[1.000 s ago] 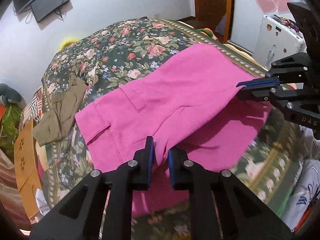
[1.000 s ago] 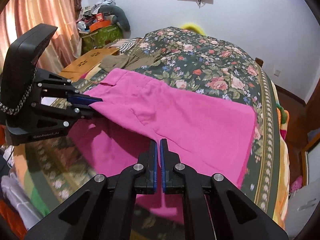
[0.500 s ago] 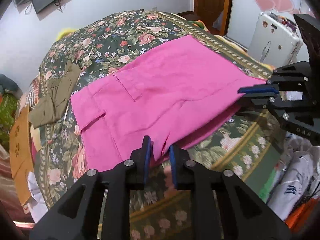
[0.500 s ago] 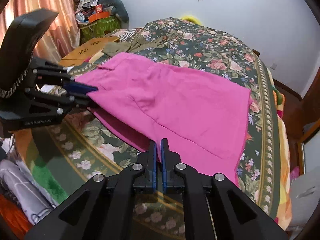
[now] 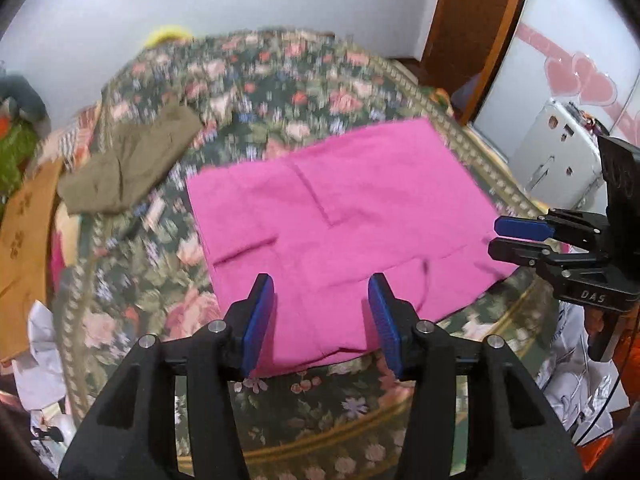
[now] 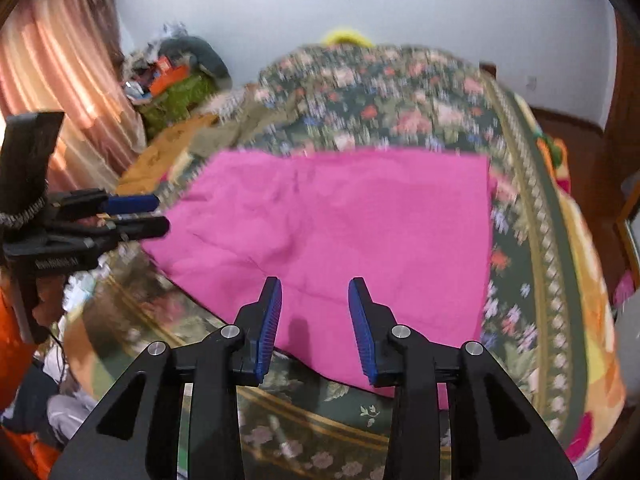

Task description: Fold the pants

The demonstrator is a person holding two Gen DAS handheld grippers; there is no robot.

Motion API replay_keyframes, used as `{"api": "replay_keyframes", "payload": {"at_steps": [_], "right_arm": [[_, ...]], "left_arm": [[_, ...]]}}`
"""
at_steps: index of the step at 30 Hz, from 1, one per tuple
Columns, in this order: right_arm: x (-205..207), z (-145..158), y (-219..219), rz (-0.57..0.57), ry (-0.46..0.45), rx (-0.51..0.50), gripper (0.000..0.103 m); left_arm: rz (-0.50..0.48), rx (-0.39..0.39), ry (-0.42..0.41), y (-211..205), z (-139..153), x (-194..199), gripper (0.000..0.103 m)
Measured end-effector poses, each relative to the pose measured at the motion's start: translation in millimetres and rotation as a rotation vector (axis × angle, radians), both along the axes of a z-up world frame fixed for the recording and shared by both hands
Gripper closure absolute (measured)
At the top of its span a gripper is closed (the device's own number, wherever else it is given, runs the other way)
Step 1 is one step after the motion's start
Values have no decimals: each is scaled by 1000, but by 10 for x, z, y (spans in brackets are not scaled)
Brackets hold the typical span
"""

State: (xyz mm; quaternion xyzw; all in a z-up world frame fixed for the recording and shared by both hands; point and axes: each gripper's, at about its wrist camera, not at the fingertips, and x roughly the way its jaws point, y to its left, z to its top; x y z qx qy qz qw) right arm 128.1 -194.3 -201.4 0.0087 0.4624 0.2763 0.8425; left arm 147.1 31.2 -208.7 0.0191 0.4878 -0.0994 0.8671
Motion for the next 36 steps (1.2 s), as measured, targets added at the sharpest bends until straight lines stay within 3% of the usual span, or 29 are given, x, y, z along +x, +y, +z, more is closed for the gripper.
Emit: {"api": "replay_keyframes", "payload": {"at_steps": [3,7,15,22,25,30,36], "right_arm": [[-1,-275,-9,-13,72,-78,72],[-120,-316,-218,-26,50,-63,72],[-156,-428,-729,-163,86,-55,70],[-78,-249,-739,-141,92,-74,67],[32,-118,-780,-148,51,-57,67],[378,47,-808,-175,-11,-49,66],[893,-38,-763,-191,-35,-69,66]], "left_arm": [[20,63,40,44,-252,16,52],[23,93,3,114,-248,-101,46],[96,23,13,316,-299,-182,32],[112,-11,6,396,-84,-110,32],[137,41,-39,461,63,37,32],[209,32,-35,702,109,462,32],[241,-49,52,858,-112,979,32]]}}
